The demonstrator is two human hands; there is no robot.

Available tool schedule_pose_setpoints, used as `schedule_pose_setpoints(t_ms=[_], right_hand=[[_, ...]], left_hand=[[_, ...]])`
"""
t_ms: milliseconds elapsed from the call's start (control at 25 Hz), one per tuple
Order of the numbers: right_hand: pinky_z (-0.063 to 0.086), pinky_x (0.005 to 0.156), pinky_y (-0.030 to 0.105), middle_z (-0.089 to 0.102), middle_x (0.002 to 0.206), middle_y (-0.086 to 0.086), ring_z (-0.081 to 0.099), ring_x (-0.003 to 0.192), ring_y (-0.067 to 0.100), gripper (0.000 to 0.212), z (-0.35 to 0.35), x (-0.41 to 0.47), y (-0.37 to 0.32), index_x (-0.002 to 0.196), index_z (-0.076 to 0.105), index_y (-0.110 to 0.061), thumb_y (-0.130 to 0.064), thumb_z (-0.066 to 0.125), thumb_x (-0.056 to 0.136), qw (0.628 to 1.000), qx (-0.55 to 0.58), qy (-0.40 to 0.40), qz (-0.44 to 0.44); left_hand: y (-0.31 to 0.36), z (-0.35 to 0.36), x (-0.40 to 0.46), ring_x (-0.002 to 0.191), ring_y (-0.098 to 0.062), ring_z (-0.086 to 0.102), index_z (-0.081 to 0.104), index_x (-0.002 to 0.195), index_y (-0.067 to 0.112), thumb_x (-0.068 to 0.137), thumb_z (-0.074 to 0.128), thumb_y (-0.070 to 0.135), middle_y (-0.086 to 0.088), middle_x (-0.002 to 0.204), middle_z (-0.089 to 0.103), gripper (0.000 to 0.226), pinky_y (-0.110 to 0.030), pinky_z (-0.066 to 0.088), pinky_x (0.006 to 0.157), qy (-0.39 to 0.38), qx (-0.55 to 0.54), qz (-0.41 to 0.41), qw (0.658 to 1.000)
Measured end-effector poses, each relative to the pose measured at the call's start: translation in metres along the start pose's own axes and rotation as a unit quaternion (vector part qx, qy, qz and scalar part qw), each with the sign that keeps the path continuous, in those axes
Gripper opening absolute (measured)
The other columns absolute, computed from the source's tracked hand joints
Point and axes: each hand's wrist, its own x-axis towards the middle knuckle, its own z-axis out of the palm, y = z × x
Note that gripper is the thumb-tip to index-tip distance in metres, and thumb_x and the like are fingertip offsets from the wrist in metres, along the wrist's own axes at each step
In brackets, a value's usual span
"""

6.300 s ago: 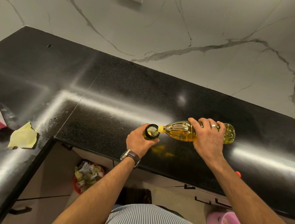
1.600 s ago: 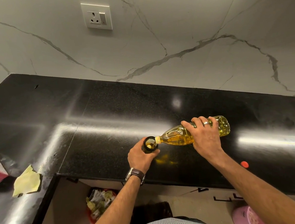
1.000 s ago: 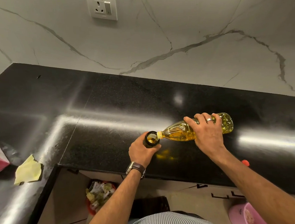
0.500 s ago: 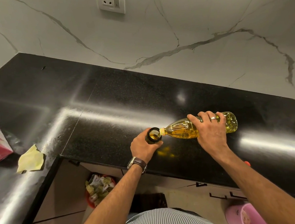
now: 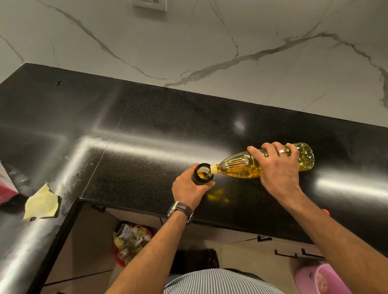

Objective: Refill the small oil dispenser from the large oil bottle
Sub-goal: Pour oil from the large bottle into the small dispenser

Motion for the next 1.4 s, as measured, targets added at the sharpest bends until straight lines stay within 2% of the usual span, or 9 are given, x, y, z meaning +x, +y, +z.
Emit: schedule_pose_setpoints(t_ms=[200,440,760,1400], right_hand=[[0.032,0.108,0.059,0.062,0.132,0.013,0.054,0.129,0.036,0.075,-0.0003,0.0001,-0.0002,0.142,0.055,-0.030,-0.014,0.086,0.075,1.000,-0.002,0.006,-0.002],[0.031,0.109,0.059,0.062,0.133,0.013,0.054,0.128,0.036,0.074,-0.0013,0.0005,-0.0006,0.142,0.055,-0.030,-0.015,0.085,0.077,1.000,-0.005,0.007,-0.004],[0.032,0.108,0.058,0.061,0.132,0.012,0.054,0.128,0.036,0.076,-0.0013,0.0016,-0.0011,0.143,0.053,-0.031,-0.017,0.087,0.076,1.000,-0.015,0.008,-0.007],[0.032,0.109,0.059,0.061,0.133,0.014,0.054,0.129,0.038,0.075,-0.0033,0.0017,-0.0009,0.143,0.055,-0.029,-0.013,0.085,0.076,1.000,-0.014,0.012,-0.009]], left_hand=[[-0.0001,-0.0001,-0.0008,0.108,-0.005,0.063,0.069,0.128,0.029,0.073,0.091,0.043,0.010,0.116,0.075,0.061,-0.025,0.050,0.095,0.001,0.002,-0.001,1.000],[0.0032,-0.0024,-0.0016,0.107,-0.004,0.061,0.068,0.128,0.030,0.073,0.091,0.043,0.011,0.115,0.074,0.061,-0.022,0.046,0.093,-0.003,0.000,-0.003,1.000],[0.0019,-0.0014,-0.0011,0.110,-0.008,0.065,0.068,0.128,0.031,0.072,0.091,0.045,0.012,0.115,0.075,0.061,-0.032,0.054,0.098,-0.004,0.001,-0.008,1.000],[0.0023,-0.0017,-0.0015,0.109,-0.009,0.066,0.069,0.126,0.032,0.073,0.091,0.045,0.011,0.114,0.075,0.060,-0.033,0.055,0.097,-0.004,-0.004,-0.005,1.000]])
